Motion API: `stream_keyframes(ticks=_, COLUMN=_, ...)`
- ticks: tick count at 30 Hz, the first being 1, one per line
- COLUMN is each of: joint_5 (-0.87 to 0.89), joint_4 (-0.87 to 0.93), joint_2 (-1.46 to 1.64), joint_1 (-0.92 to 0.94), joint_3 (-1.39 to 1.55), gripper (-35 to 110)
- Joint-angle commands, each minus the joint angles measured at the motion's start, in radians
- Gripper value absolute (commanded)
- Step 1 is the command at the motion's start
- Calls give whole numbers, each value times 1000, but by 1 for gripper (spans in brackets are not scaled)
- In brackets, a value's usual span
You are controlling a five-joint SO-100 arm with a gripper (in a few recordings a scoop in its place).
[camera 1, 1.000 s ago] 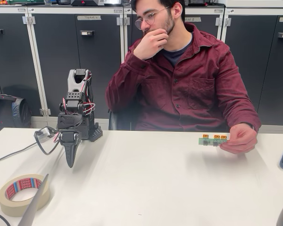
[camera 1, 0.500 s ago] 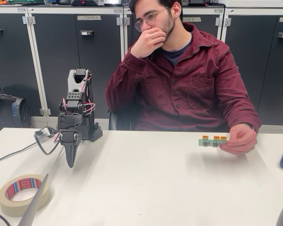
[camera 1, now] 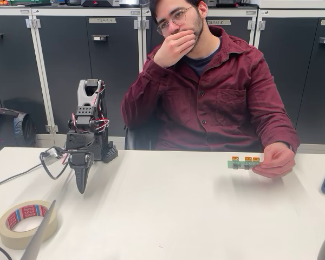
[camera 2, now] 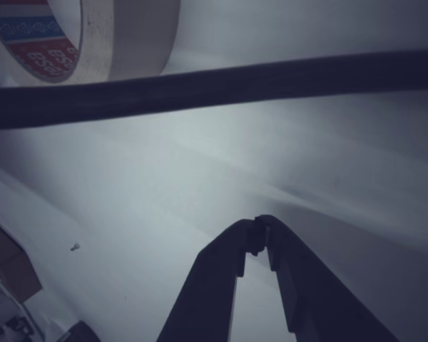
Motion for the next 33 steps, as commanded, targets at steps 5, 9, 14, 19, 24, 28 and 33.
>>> stream_keyframes(ticks=5, joint_5=5, joint_4=9, joint_2=-150, joint_1=5, joint_3=-158, gripper=-5)
stream_keyframes(ticks=9, joint_5=31, joint_4=78, joint_2=-120, joint_1=-8, joint_3=-225, gripper=-5)
stream_keyframes(ticks=14, joint_5=72, joint_4=199, joint_2=-107, joint_1=-51, joint_3=-373, gripper=-5)
stream_keyframes(ticks=19, joint_5=95, joint_4=308, joint_2=-120, joint_1=-103, joint_3=-517, gripper=-5)
stream_keyframes(ticks=24, joint_5=132, joint_4=437, joint_2=-181, joint_1=-239, joint_3=-746, gripper=-5)
stream_keyframes(ticks=28, joint_5=167, joint_4=509, joint_2=-259, joint_1=-356, joint_3=-936, gripper=-5)
stream_keyframes(ticks=33, joint_5=137, joint_4=563, joint_2=-353, joint_1=-486, joint_3=-1112, gripper=-5)
